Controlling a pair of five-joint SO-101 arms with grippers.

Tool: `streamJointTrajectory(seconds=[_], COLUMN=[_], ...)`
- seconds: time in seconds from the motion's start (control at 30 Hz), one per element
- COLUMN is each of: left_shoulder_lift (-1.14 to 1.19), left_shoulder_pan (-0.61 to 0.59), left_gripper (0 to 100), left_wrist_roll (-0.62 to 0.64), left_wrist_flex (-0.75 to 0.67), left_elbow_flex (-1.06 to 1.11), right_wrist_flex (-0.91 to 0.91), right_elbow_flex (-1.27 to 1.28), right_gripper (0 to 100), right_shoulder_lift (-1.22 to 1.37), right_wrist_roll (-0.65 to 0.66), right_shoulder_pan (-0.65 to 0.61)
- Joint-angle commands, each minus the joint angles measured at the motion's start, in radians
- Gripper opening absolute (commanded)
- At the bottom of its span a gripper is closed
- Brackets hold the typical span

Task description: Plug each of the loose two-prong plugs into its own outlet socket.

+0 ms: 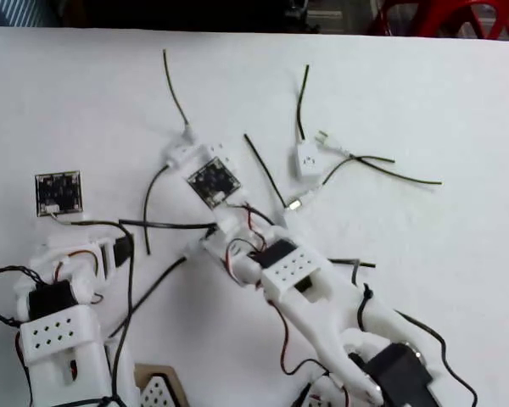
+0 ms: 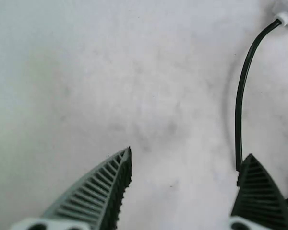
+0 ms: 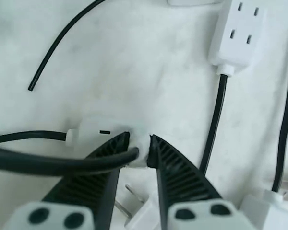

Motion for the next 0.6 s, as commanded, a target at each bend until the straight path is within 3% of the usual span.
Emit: streamJointTrajectory(seconds=[0.0, 0.27, 0.57], left_shoulder_lift=[-0.021, -0.021, -0.021], left_shoulder_pan=[-0.01, -0.01, -0.01], left_gripper=[35, 35, 35], left_wrist_roll=[0.003, 0.003, 0.003], left_wrist_flex=[-0.02, -0.02, -0.02], left_elbow_flex=[-0.005, -0.005, -0.005], right_wrist_flex=[0.143, 0.312, 0.314], right_elbow_flex=[-0.091, -0.275, -0.328], right_gripper=[1.7, 1.7, 1.7], right_shoulder_lift=[0.096, 0.26, 0.182], right_wrist_roll=[0.008, 0.008, 0.006], right_shoulder_pan=[-0.007, -0.007, 0.021])
